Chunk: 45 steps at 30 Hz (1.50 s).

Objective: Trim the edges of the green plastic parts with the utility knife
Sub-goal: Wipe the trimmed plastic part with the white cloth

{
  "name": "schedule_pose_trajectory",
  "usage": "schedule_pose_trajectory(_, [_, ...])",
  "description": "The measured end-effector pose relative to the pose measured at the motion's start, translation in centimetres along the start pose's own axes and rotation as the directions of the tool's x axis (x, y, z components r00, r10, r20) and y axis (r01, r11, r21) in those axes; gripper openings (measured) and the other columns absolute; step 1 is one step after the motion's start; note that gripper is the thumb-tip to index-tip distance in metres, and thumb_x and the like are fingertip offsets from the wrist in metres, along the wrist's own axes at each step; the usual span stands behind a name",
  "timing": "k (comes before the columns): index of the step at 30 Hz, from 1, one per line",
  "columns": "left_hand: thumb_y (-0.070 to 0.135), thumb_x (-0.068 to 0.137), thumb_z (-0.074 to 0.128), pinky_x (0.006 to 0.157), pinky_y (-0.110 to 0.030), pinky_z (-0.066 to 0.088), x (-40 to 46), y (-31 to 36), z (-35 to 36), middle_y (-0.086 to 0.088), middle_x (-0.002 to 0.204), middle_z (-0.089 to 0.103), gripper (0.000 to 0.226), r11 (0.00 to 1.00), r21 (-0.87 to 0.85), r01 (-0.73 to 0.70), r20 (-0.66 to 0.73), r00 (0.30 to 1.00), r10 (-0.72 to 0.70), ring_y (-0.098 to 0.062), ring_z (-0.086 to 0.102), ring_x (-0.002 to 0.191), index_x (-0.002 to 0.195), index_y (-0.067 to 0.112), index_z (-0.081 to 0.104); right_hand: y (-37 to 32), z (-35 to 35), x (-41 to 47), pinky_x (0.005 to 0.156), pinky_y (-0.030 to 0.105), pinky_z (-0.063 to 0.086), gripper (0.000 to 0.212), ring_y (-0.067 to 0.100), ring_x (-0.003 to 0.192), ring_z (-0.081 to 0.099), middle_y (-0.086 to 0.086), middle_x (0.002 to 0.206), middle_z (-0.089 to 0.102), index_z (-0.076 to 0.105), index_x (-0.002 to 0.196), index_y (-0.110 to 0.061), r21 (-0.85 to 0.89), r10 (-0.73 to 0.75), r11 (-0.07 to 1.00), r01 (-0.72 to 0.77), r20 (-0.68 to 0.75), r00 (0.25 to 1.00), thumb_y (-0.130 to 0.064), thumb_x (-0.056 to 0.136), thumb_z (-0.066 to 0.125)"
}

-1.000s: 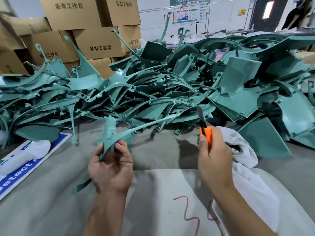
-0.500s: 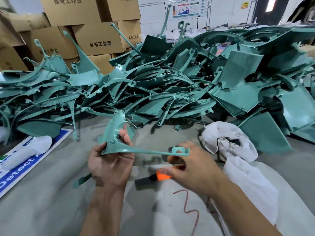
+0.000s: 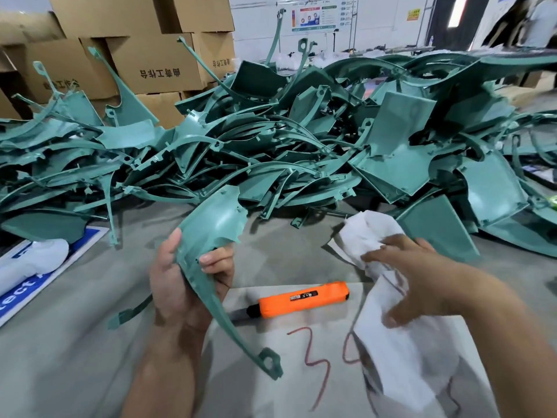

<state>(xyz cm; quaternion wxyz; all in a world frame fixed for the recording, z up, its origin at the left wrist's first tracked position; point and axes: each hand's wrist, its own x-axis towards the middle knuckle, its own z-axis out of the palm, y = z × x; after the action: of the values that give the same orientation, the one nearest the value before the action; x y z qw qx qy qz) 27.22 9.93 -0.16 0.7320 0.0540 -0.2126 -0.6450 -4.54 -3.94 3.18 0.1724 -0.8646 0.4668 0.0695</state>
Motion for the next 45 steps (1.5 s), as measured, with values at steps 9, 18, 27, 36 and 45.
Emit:
schedule_pose_trajectory(9, [-0.005,0.068,0.062,0.046,-0.011,0.047,-0.3,-0.9,1.2,-0.009,0.102,0.045,0.079,0.998,0.063,-0.004,-0.080,0.997,0.009,-0.010,0.054,0.057,0.144,0.005,0.039,0.8,-0.8,0.1,0.069,0.033,0.048,0.039,0.021,0.081,0.064,-0.001,0.097,0.070,0.069,0.115,-0.027,0.206,0.053,0.974,0.090,-0.602,0.796,-0.010,0.083,0.081])
schedule_pose_trajectory(18, [0.012,0.084,0.058,0.034,-0.013,0.037,-0.1,-2.3,2.9,-0.005,0.056,0.044,0.011,0.898,0.440,-0.010,-0.216,0.970,0.116,-0.008,0.041,0.037,0.081,0.008,0.048,-5.8,-3.0,-1.3,0.057,0.031,0.051,0.003,0.020,0.065,0.064,0.000,0.075,0.068,0.071,0.082,-0.019,0.764,0.139,0.236,0.600,-0.638,0.758,-0.016,0.083,0.071])
schedule_pose_trajectory(27, [0.011,0.086,0.056,0.031,-0.016,0.026,0.2,-3.7,3.4,-0.004,0.046,0.035,0.011,0.700,0.702,0.132,-0.279,0.955,0.099,-0.009,0.029,0.030,0.090,0.006,0.046,-11.0,0.3,2.4,0.041,0.018,0.049,0.016,0.011,0.049,0.061,0.005,0.066,0.064,0.075,0.071,-0.004,0.715,-0.169,-0.699,0.002,-0.169,0.971,-0.009,0.078,0.061])
schedule_pose_trajectory(36, [0.008,0.082,0.059,0.030,-0.014,0.026,0.1,-3.9,3.1,-0.009,0.044,0.037,0.011,0.703,0.694,0.157,-0.260,0.965,0.042,-0.010,0.029,0.029,0.090,0.006,0.051,-10.8,2.7,4.6,0.061,0.040,0.044,0.013,0.029,0.068,0.054,0.019,0.075,0.060,0.067,0.083,-0.002,0.966,0.394,0.022,0.258,-0.245,0.886,-0.006,0.095,0.068])
schedule_pose_trajectory(45, [0.012,0.080,0.059,0.032,-0.016,0.027,0.3,-4.1,3.5,-0.010,0.044,0.040,0.025,0.662,0.731,0.166,-0.233,0.972,0.013,-0.012,0.030,0.029,0.103,0.003,0.053,-11.0,2.2,2.3,0.063,0.037,0.055,0.025,0.022,0.057,0.066,0.005,0.069,0.071,0.067,0.080,-0.019,0.988,0.167,-0.134,0.077,-0.054,0.984,-0.037,0.097,0.064])
